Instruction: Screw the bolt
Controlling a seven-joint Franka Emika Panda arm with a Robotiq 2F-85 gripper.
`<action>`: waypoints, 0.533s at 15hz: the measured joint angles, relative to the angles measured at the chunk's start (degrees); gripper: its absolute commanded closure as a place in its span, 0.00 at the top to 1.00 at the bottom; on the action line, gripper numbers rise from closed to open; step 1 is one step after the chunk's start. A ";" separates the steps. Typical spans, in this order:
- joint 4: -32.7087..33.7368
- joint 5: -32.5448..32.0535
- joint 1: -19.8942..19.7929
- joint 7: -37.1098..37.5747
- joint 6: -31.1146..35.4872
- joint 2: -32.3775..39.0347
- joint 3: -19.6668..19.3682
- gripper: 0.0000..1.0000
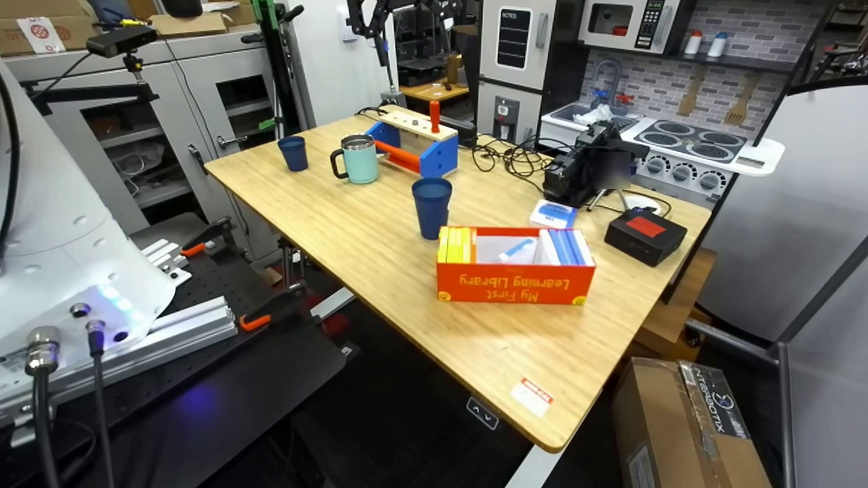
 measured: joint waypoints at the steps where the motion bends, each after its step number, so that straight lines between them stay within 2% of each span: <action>1: 1.70 0.07 0.55 -2.24 1.20 1.95 0.58 1.00; 8: 11.07 0.17 2.06 -16.57 7.79 12.49 6.34 1.00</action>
